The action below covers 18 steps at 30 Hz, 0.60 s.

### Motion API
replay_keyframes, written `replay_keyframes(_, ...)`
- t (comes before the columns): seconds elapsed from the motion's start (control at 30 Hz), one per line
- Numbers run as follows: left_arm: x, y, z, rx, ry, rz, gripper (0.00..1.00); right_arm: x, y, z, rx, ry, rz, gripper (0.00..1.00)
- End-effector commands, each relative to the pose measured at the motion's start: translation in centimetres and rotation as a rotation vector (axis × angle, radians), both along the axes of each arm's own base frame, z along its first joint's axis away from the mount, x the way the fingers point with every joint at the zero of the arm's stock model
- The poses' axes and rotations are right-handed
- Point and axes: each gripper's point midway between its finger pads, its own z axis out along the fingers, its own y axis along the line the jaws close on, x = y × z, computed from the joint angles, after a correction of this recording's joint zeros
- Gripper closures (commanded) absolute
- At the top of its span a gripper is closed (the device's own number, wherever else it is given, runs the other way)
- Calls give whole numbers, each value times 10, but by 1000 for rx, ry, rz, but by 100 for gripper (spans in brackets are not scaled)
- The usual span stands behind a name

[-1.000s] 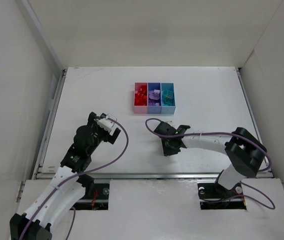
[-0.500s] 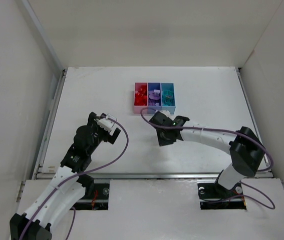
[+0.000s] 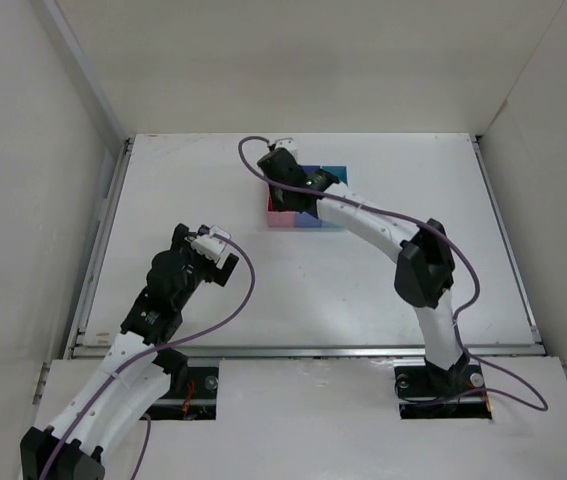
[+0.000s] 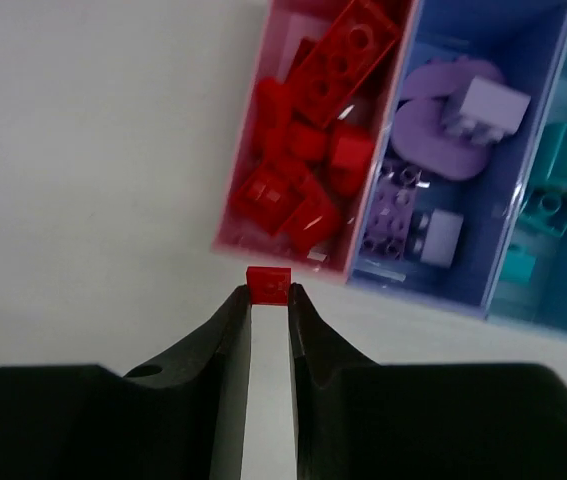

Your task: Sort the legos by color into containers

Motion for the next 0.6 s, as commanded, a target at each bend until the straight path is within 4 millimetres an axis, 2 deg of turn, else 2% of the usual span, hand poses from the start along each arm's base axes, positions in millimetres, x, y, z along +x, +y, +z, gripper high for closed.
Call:
replay_keyframes(0.0, 6, 6, 6, -17, -33, 37, 9, 63, -16, 22, 51, -92, -65, 100)
replay_keyframes(0.03, 6, 6, 6, -17, -33, 37, 9, 76, -14, 19, 50, -103, -68, 100)
replay_keyframes(0.13, 7, 8, 4, -13, -25, 46, 9, 95, -6, 16, 41, -135, -42, 100)
replay_keyframes(0.17, 7, 8, 4, -13, -25, 46, 9, 95, -5, 10, 17, -130, -17, 100)
replay_keyframes(0.2, 7, 8, 4, -13, -25, 46, 9, 97, -2, 17, 31, -147, -5, 100)
replay_keyframes(0.23, 8, 10, 4, -11, -26, 55, 9, 98, -1, 9, 22, -137, -5, 100)
replay_keyframes(0.3, 9, 12, 1, -7, -18, 64, 9, 99, -1, 6, 16, -140, 1, 100)
replay_keyframes(0.5, 11, 11, 1, -7, -18, 64, 9, 99, 7, 5, 34, -147, 40, 100)
replay_keyframes(0.57, 10, 12, -3, -4, -9, 64, 9, 98, 11, -2, 40, -129, 61, 96)
